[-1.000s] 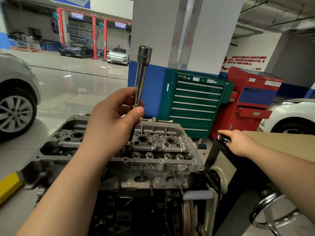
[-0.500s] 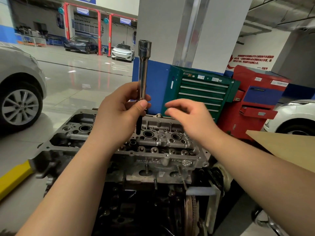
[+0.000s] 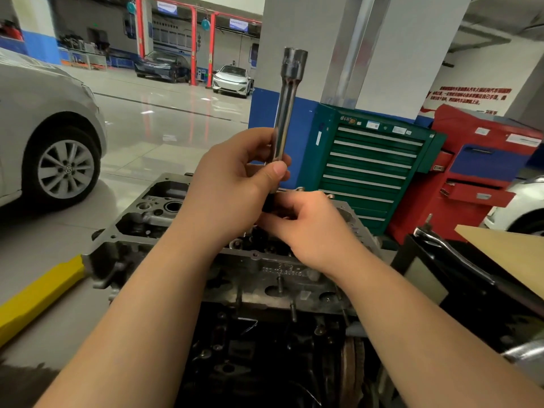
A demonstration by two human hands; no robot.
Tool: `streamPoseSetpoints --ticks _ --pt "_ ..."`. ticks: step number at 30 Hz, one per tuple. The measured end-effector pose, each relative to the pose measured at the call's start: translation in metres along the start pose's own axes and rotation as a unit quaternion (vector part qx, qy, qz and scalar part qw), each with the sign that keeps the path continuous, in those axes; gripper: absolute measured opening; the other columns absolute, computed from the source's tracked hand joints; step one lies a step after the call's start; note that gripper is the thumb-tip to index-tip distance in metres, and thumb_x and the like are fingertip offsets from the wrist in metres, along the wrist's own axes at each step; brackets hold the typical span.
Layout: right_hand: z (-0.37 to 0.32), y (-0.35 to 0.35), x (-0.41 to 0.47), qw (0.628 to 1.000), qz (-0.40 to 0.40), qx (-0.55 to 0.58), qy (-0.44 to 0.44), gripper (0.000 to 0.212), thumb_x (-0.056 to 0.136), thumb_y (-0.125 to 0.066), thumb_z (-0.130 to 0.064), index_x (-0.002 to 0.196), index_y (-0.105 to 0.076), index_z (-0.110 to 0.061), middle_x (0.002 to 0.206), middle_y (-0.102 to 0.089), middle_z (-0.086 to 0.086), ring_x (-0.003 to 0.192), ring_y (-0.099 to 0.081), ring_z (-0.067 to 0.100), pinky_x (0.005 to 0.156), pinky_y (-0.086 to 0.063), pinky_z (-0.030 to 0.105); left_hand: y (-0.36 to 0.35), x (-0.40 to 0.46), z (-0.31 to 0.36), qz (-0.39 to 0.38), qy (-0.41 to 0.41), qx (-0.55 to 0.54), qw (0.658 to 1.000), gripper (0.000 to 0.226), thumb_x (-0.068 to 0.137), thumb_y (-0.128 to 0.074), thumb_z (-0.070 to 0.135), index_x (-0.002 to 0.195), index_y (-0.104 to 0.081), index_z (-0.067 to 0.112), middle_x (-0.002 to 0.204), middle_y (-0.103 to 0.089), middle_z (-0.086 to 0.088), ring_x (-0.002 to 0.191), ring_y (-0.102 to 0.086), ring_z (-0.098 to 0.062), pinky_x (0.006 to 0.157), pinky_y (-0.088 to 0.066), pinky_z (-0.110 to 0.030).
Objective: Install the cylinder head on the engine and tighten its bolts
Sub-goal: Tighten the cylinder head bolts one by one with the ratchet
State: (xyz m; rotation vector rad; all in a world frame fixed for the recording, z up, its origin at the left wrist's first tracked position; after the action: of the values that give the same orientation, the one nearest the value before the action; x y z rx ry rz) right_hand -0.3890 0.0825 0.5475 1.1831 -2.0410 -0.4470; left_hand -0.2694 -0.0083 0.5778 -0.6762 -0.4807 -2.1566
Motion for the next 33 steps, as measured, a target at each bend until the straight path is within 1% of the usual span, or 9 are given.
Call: streamPoseSetpoints --ticks 3,6,8,11,13,17,24,29,33 --pt "0.005 0.001 -0.003 1.000 -0.017 -0.004 -0.007 0.009 0.096 -0.071 -0.033 0.092 -0.078 -0.029 0.069 -0.070 -0.014 0.057 -0.057 -0.001 0.061 -0.041 0.024 0.001 0.001 -0.002 -0.023 0.017 0.005 1.000 0.031 0.098 -0.068 0.003 0.126 -0.069 0.016 0.104 -0.078 0.001 0.089 -0.079 -0.013 0.090 -0.062 -0.046" --pt "0.005 0.002 -0.005 0.999 -0.047 -0.012 -0.005 0.009 0.098 -0.070 -0.032 0.093 -0.077 -0.036 0.077 -0.072 -0.020 0.068 -0.064 -0.003 0.066 -0.044 0.017 0.002 0.001 -0.003 -0.035 0.024 0.004 0.999 0.033 0.096 -0.072 0.004 0.127 -0.069 0.014 0.104 -0.078 0.000 0.087 -0.079 -0.016 0.090 -0.062 -0.047" --pt "0.003 0.002 -0.004 0.998 -0.061 -0.023 -0.010 0.014 0.098 -0.069 -0.031 0.092 -0.073 -0.043 0.086 -0.074 -0.022 0.080 -0.067 -0.003 0.074 -0.046 0.024 0.003 0.001 -0.003 -0.034 0.026 -0.002 0.999 0.033 0.095 -0.072 0.005 0.127 -0.069 0.013 0.104 -0.078 -0.003 0.087 -0.079 -0.018 0.089 -0.063 -0.048" --pt "0.003 0.000 -0.003 0.997 -0.062 -0.043 -0.013 0.017 0.099 -0.068 -0.033 0.088 -0.072 -0.046 0.087 -0.072 -0.024 0.082 -0.066 -0.003 0.076 -0.047 0.030 0.006 0.001 -0.005 -0.022 0.036 -0.031 0.999 0.035 0.088 -0.075 0.014 0.123 -0.070 0.013 0.102 -0.077 -0.008 0.086 -0.080 -0.024 0.085 -0.064 -0.053" --pt "0.004 -0.001 -0.002 0.997 -0.060 -0.045 -0.019 0.010 0.099 -0.068 -0.034 0.098 -0.076 -0.039 0.091 -0.074 -0.021 0.087 -0.067 0.000 0.082 -0.052 0.037 0.009 0.001 -0.007 -0.012 0.040 -0.049 0.998 0.035 0.086 -0.075 0.017 0.120 -0.071 0.012 0.099 -0.077 -0.010 0.085 -0.080 -0.028 0.084 -0.064 -0.054" --pt "0.001 -0.003 0.002 0.996 -0.066 -0.043 -0.032 0.017 0.100 -0.068 -0.031 0.115 -0.076 -0.035 0.103 -0.076 -0.019 0.099 -0.069 0.003 0.096 -0.054 0.040 0.012 0.003 -0.010 -0.005 0.037 -0.062 0.997 0.032 0.090 -0.079 0.018 0.120 -0.072 0.012 0.099 -0.077 -0.014 0.084 -0.080 -0.030 0.082 -0.064 -0.055" --pt "0.002 -0.004 0.009 0.996 -0.070 -0.056 -0.022 0.009 0.098 -0.070 -0.031 0.103 -0.078 -0.034 0.089 -0.074 -0.015 0.085 -0.067 0.003 0.080 -0.052 0.033 0.018 0.004 -0.011 -0.007 0.037 -0.070 0.997 0.025 0.090 -0.078 0.017 0.115 -0.075 0.014 0.097 -0.078 -0.012 0.089 -0.079 -0.030 0.081 -0.065 -0.054" --pt "0.000 -0.003 0.010 0.995 -0.075 -0.069 -0.021 0.014 0.098 -0.069 -0.031 0.094 -0.074 -0.043 0.083 -0.072 -0.021 0.082 -0.065 -0.001 0.073 -0.045 0.028 0.017 0.003 -0.011 -0.002 0.033 -0.060 0.998 0.020 0.093 -0.078 0.017 0.112 -0.080 0.024 0.100 -0.078 -0.002 0.093 -0.077 -0.027 0.079 -0.066 -0.048" --pt "-0.002 -0.003 0.005 0.996 -0.067 -0.060 -0.024 0.019 0.099 -0.068 -0.029 0.092 -0.071 -0.046 0.087 -0.072 -0.021 0.087 -0.065 0.000 0.077 -0.047 0.029 0.018 0.003 -0.010 -0.005 0.021 -0.049 0.999 0.022 0.091 -0.079 0.022 0.111 -0.080 0.028 0.101 -0.079 0.001 0.094 -0.078 -0.025 0.082 -0.066 -0.048"
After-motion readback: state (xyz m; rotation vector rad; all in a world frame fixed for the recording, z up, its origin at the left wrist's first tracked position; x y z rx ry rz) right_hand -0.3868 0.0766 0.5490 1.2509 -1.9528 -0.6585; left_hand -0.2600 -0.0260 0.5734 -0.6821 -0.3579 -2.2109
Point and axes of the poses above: each hand's wrist, its own x-axis towards the middle knuckle, its own y-axis out of the back of the hand, z = x × y, the point moved 3 cm from there along x, towards the middle knuckle
